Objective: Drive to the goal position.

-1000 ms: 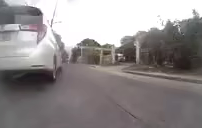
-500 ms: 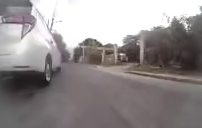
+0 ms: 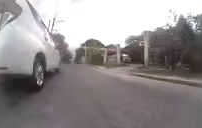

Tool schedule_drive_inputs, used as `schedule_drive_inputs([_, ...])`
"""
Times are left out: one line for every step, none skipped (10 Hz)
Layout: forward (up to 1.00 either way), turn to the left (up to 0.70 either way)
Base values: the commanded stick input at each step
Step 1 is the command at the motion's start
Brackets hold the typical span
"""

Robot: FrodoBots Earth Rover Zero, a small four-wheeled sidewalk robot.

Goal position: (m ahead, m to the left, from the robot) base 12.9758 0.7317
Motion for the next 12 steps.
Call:
schedule_drive_inputs([1.00, 0.00])
schedule_drive_inputs([1.00, 0.00])
schedule_drive_inputs([1.00, 0.00])
schedule_drive_inputs([1.00, 0.00])
schedule_drive_inputs([1.00, 0.00])
schedule_drive_inputs([1.00, 0.00])
schedule_drive_inputs([1.00, 0.00])
schedule_drive_inputs([1.00, 0.00])
schedule_drive_inputs([1.00, 0.00])
schedule_drive_inputs([1.00, 0.00])
schedule_drive_inputs([1.00, 0.40])
schedule_drive_inputs([1.00, 0.40])
